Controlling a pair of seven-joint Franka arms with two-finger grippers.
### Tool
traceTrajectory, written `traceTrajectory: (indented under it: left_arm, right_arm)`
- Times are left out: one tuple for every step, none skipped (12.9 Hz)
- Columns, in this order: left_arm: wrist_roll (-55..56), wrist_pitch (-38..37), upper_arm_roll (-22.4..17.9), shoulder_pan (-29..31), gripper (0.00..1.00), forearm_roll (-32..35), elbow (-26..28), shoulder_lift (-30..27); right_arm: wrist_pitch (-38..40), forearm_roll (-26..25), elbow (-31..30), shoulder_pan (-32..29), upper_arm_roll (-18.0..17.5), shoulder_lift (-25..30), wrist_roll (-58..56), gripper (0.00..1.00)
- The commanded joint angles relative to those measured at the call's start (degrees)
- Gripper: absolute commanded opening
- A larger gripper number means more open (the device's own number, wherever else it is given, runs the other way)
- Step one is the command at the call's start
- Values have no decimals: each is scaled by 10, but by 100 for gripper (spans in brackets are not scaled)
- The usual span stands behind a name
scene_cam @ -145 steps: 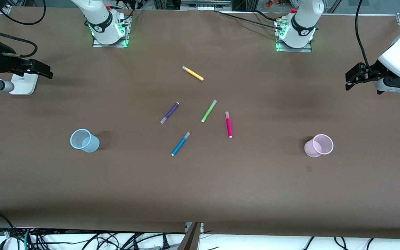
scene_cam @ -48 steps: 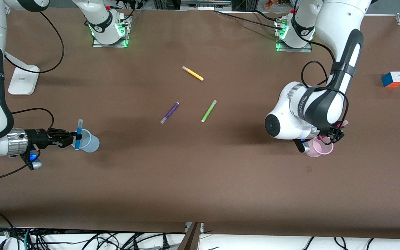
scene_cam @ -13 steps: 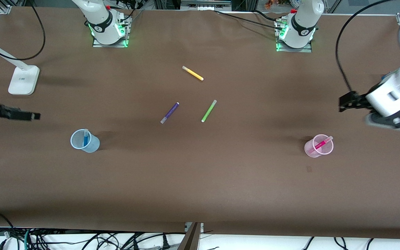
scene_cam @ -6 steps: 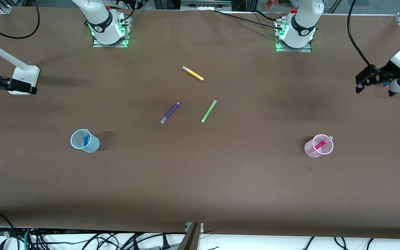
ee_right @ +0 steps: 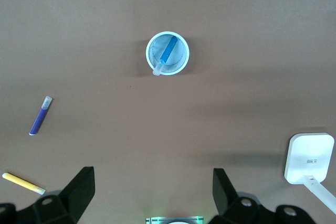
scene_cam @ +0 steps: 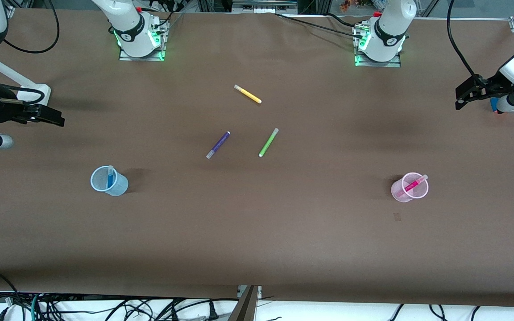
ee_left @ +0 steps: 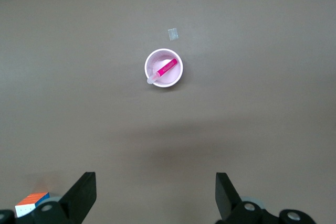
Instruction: Place pink and blue markers in matching cups
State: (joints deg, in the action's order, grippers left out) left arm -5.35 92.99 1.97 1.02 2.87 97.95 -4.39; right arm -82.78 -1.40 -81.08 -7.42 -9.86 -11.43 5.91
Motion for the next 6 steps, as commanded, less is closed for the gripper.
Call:
traceTrajectory:
  left_arm:
    - [0,-15,-4,-4,100,-18,-16,5]
    - [0,-15,-4,-6,100,-18,-17,5]
    - [0,-16,-4,-6,100,-19,-19,5]
    - [0,-17,-4,-5,100,-18,-19,5]
    - [0,-17,-4,-5,100,-17,-20,5]
    - [1,-17,-2,-6,100,-16,-20,5]
  right_arm:
    - [-1,-8,-15,-5,-2,19,-13,99]
    - [-2,-3,-23,-5,0,37,-17,99]
    - [-6,-3,-39,-3,4,47,-35,99]
    - [-7,-4,-50,8,12,60,-57,99]
    - [-5,-10,-59,35,30,67,-65,99]
    - [-4,-10,-65,62,56,70,-67,99]
